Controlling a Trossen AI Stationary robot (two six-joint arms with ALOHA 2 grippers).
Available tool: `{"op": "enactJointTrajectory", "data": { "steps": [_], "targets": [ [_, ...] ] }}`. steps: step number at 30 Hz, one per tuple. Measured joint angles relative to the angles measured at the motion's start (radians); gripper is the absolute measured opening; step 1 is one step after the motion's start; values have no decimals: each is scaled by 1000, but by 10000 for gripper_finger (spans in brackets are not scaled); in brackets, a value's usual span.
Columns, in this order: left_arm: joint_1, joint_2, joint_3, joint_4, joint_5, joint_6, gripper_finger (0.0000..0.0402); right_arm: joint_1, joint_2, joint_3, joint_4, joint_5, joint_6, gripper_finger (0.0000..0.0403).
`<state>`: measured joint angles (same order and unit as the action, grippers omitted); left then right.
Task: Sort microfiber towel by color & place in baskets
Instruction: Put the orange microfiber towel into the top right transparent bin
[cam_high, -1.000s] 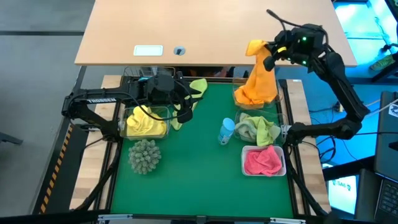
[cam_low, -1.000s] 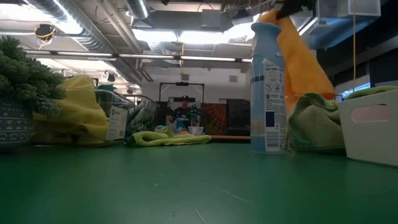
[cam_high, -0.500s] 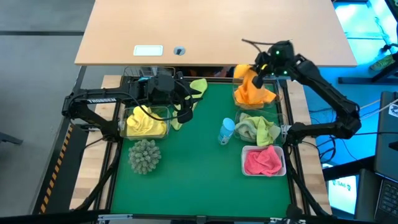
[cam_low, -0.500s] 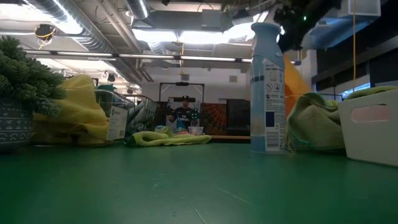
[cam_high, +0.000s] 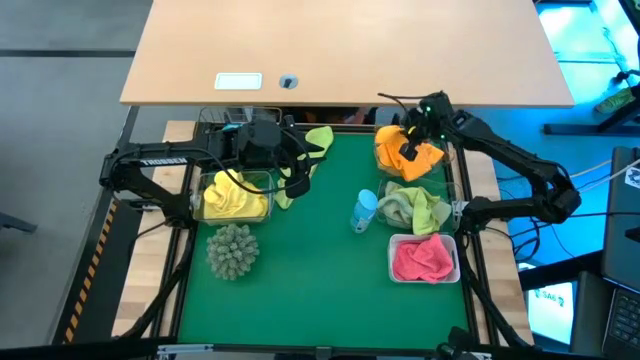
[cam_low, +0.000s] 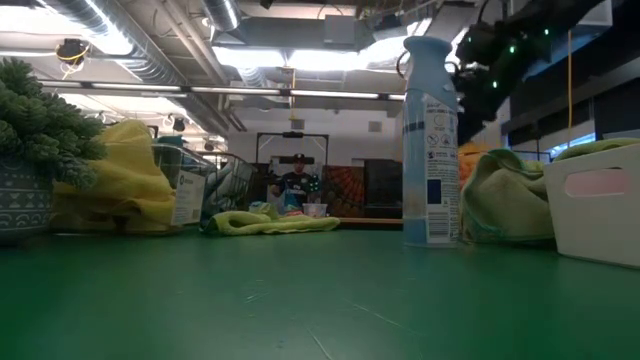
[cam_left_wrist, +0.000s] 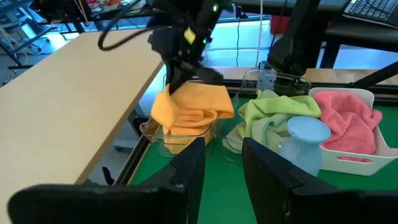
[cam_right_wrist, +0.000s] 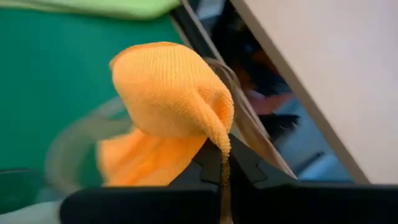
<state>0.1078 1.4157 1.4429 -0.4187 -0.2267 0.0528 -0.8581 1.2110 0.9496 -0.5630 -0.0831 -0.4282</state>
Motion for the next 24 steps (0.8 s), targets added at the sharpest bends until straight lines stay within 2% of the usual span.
{"op": "enactJointTrajectory", "data": {
  "steps": [6,16,21,24],
  "targets": [
    [0,0,0,0,0,0,102,0,0,-101,44,136,-9,5],
    [0,0,0,0,0,0,102,0,0,-223,46,144,-25,5],
    [0,0,0,0,0,0,102,0,0,-248,44,144,-25,5],
    [0,0,0,0,0,0,102,1,0,-246,47,180,-25,5]
  ]
}}
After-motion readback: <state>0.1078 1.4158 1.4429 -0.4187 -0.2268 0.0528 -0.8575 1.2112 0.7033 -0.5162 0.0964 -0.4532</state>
